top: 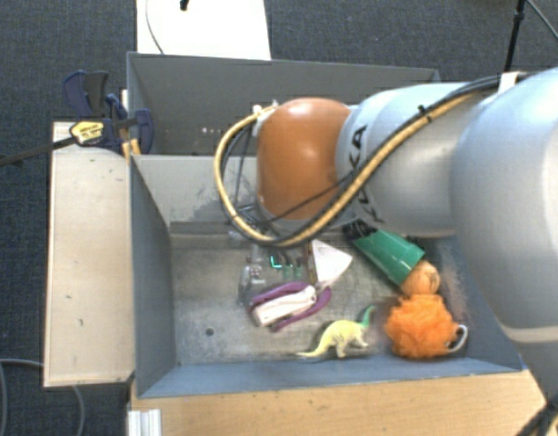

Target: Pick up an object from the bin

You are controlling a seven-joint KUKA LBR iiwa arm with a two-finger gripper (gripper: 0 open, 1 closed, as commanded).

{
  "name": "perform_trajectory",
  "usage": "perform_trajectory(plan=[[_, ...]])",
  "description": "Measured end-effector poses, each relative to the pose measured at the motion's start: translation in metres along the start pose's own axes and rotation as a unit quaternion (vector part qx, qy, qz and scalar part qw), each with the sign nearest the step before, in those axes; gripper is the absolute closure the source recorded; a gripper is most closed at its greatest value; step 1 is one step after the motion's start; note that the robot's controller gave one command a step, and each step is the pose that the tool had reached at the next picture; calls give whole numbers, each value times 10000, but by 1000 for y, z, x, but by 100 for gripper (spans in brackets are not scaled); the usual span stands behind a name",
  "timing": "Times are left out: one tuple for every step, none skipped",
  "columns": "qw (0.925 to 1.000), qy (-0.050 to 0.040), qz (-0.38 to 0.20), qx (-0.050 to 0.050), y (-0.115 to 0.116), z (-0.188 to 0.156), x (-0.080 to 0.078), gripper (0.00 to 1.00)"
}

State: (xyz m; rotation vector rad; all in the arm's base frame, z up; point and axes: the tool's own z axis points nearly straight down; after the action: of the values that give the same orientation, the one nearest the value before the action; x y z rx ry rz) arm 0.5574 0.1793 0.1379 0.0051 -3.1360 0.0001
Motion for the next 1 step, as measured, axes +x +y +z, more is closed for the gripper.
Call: perform_trajectory(plan=[[10000,-39,20,-8,-1,-5,-2,0]])
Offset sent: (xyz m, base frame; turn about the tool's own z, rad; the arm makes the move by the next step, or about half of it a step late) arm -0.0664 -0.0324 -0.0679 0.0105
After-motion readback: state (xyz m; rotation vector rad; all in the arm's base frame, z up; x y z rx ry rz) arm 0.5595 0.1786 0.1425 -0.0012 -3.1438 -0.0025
